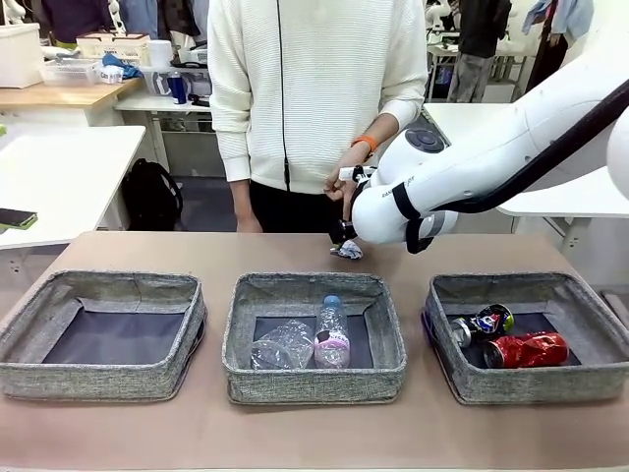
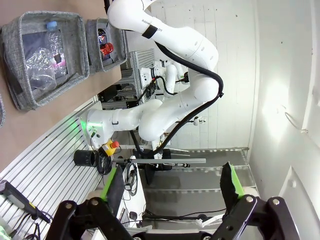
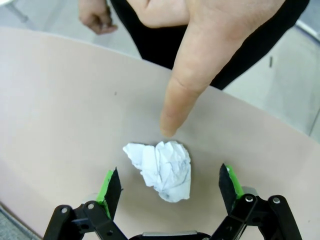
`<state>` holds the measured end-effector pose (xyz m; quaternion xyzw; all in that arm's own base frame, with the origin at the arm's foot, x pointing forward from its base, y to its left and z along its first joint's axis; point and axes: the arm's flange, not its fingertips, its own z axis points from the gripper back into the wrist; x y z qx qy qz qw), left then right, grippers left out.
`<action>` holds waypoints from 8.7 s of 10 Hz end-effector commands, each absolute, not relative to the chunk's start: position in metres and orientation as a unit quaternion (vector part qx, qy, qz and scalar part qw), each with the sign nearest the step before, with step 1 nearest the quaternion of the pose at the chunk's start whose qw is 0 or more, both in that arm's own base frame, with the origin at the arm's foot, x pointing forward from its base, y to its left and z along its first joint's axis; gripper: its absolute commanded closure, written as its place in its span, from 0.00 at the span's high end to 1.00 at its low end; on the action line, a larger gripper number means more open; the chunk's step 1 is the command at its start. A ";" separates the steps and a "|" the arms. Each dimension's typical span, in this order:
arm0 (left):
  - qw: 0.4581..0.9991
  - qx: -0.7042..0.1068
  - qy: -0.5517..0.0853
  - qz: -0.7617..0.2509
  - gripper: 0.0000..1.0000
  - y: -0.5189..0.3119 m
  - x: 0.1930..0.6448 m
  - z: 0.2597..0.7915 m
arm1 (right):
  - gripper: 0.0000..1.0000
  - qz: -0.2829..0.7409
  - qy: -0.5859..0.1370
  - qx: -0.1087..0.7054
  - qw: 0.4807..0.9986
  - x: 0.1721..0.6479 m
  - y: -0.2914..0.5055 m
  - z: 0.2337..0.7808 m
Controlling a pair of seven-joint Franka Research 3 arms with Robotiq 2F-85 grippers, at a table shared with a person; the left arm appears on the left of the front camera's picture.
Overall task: Sort the waste into the appropriate baskets.
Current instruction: Pick up the waste item pointed out by the person, then place the picked waste into the Fabric basket indicated by the person.
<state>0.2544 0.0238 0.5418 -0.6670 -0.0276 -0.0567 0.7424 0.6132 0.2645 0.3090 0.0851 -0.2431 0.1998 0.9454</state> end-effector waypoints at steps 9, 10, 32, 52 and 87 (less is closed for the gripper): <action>0.734 -0.675 -0.036 -0.064 1.00 0.022 0.254 0.545 | 0.04 0.193 -0.244 0.089 0.946 0.618 0.266 0.304; 0.734 -0.675 -0.036 -0.064 1.00 0.022 0.254 0.545 | 0.00 0.192 -0.243 0.090 0.946 0.618 0.265 0.304; 0.734 -0.675 -0.036 -0.064 1.00 0.022 0.254 0.545 | 0.07 0.056 -0.145 0.025 0.987 0.359 0.259 0.598; 0.734 -0.675 -0.036 -0.064 1.00 0.022 0.254 0.545 | 0.07 -0.054 -0.168 0.028 0.984 0.319 0.378 0.768; 0.821 -0.564 0.006 0.090 1.00 0.140 0.243 0.474 | 0.07 0.184 -0.167 0.144 0.958 0.377 0.563 0.670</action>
